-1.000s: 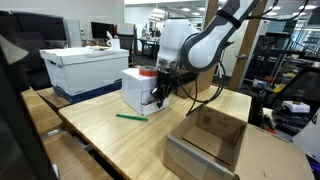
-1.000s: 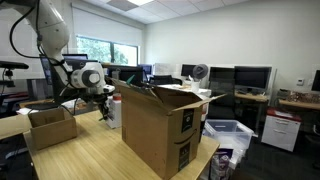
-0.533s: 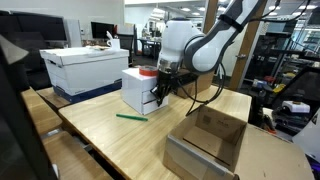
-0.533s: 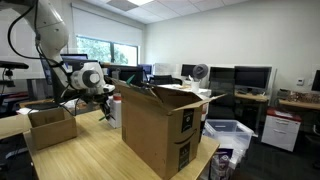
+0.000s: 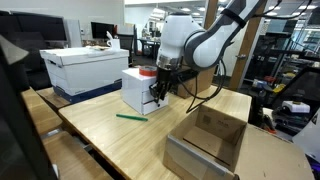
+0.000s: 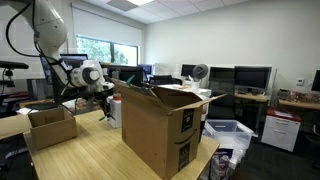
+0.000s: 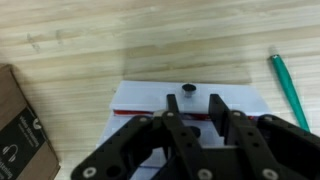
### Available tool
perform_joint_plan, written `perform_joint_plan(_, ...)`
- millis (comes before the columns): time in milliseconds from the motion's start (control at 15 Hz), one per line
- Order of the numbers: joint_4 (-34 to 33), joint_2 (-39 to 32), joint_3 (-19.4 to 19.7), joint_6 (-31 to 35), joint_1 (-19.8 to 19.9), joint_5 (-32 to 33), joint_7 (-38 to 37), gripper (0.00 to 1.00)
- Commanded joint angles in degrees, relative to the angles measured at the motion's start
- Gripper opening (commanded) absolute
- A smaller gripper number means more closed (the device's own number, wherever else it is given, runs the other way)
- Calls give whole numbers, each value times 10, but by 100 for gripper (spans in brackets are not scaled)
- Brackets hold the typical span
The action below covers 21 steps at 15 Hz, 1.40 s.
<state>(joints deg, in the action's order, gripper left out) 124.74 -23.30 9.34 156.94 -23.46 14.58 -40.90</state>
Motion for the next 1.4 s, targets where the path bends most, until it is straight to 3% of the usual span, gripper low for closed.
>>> perform_joint_plan(0,9,44,5,-34,-3,36,-11,67)
perform_joint_plan(333,5,68,-5,-47,9,64,-20,95)
perform_joint_plan(533,5,77,-9,-49,14,77,-25,100)
perform_joint_plan(600,5,77,-11,-50,16,78,-26,71)
perform_joint_plan(733,5,77,-15,-51,18,80,-26,73)
perform_joint_plan(800,5,76,-16,-52,20,80,-26,69)
perform_joint_plan(1333,2,80,-23,-59,25,85,-30,24)
